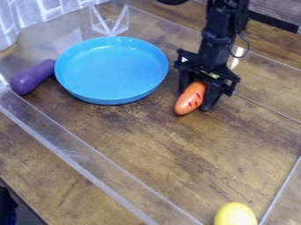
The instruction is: Put the carrot on the blue tray
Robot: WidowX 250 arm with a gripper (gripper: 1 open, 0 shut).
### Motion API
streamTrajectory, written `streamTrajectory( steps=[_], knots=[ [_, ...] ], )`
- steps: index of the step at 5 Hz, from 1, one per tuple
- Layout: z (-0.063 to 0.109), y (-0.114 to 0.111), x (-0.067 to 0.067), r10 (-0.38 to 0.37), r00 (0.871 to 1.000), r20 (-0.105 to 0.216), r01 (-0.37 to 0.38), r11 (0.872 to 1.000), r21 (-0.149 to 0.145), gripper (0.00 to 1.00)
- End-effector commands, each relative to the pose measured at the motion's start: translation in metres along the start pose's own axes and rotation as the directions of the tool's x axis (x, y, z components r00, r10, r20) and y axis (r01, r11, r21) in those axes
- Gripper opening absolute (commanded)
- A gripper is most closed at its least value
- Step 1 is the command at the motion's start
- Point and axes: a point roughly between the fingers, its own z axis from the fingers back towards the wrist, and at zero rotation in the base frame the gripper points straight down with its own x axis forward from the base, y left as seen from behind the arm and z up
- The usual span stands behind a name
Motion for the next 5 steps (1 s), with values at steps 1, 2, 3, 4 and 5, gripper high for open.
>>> streamTrajectory(
  steps=[1,2,3,4,5],
  knots=[
    [0.02,0.013,0.007,0.057,0.998,0.037,-0.057,0.998,0.001,0.0],
    [0.029,0.024,0.007,0.103,0.994,0.039,-0.103,0.995,0.0,0.0],
    [0.041,0.025,0.003,0.132,0.99,0.044,-0.132,0.991,0.0,0.0],
    [0.052,0.025,0.001,0.162,0.986,0.049,-0.162,0.987,0.0,0.0],
    [0.064,0.03,0.001,0.129,0.99,0.059,-0.13,0.992,0.0,0.0]
  ],
)
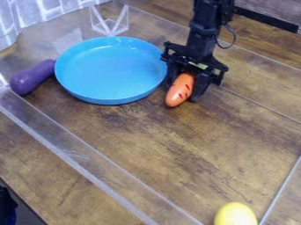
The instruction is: Put the carrot on the blue tray
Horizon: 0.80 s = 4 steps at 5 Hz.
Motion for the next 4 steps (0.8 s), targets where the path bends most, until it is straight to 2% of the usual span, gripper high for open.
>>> streamTrajectory(
  steps=[1,3,4],
  knots=[
    [0.07,0.012,0.007,-0.019,0.987,0.158,0.021,1.0,-0.011,0.0],
    [0.075,0.023,0.01,-0.001,0.986,0.164,0.003,1.0,-0.013,0.0],
    [0.092,0.034,-0.001,0.031,0.985,0.169,-0.029,0.999,-0.018,0.0]
  ],
)
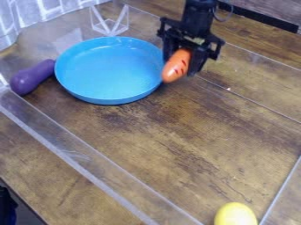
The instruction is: Put the carrot on the blue tray
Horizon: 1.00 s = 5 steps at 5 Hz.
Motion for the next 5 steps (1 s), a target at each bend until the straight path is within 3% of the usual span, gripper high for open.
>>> streamTrajectory(
  steps=[1,4,5],
  knots=[
    [0.067,0.027,-0.013,0.075,0.99,0.119,-0.075,0.997,-0.009,0.0],
    [0.039,0.049,-0.02,-0.046,0.992,0.118,0.042,0.998,0.038,0.0],
    [0.045,0.056,-0.037,-0.072,0.991,0.116,0.067,0.997,0.048,0.0]
  ],
)
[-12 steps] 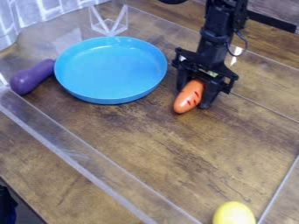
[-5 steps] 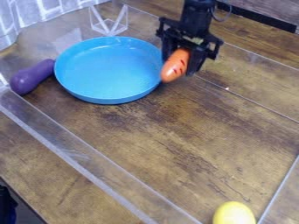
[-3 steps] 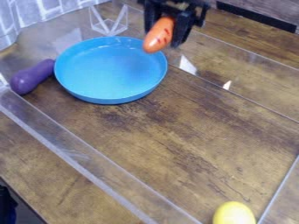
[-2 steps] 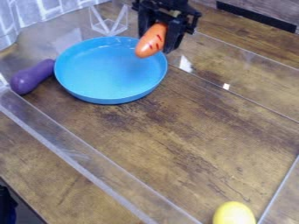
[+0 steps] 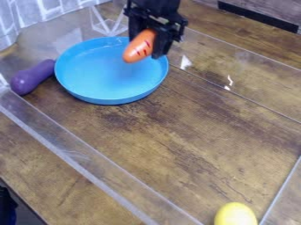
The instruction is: Put the carrot on the blue tray
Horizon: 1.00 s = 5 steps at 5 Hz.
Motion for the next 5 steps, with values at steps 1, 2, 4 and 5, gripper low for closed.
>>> streamTrajectory(
  steps=[1,2,4,5],
  knots=[
    [0.033,0.025,-0.019,0.005,0.997,0.077,-0.007,1.0,0.025,0.0],
    [0.027,0.021,-0.029,0.014,0.998,0.06,-0.016,0.999,0.034,0.0],
    [0.012,0.02,-0.028,-0.035,0.999,0.032,0.034,0.998,0.051,0.0],
    [0.01,0.029,-0.023,-0.072,0.997,0.026,0.071,0.996,0.055,0.0]
  ],
)
